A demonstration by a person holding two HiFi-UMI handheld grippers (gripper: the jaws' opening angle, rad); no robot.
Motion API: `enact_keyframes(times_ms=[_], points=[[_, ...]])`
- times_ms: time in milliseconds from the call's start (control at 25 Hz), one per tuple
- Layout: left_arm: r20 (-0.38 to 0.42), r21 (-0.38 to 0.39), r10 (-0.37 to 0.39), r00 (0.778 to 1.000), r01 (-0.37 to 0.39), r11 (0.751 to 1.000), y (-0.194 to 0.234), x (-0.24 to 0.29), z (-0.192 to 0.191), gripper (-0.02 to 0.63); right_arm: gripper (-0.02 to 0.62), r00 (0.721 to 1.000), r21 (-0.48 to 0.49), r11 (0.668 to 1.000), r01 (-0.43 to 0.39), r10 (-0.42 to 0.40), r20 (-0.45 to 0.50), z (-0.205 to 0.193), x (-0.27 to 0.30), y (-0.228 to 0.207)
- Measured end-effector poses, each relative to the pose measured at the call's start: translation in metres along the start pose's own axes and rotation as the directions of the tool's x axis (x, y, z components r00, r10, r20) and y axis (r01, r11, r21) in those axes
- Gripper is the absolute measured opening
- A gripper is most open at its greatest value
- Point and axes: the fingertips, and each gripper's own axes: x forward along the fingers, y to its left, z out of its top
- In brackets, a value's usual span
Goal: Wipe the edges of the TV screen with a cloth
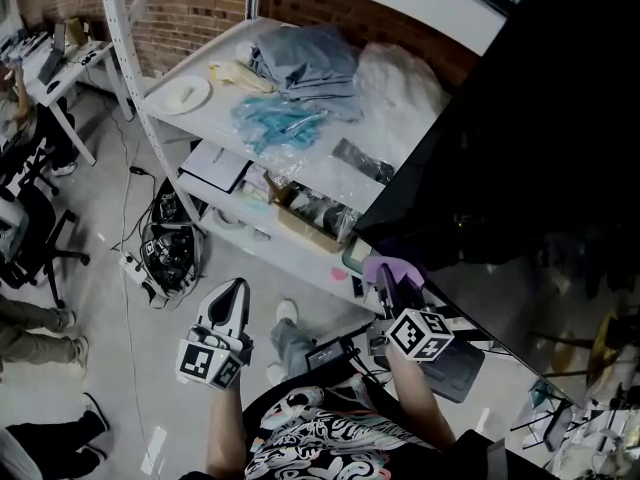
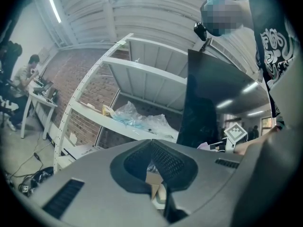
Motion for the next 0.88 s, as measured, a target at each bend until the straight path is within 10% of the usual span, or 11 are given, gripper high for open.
enact_keyframes(times_ms=[880], points=[[-0.045, -0.028, 0.018, 0.999, -0.019, 0.999, 0.025, 0.01, -0.013, 0.017, 0.101, 0.998, 0.019, 0.998, -0.061, 0.062, -0.031, -0.001, 0.044, 0.031]])
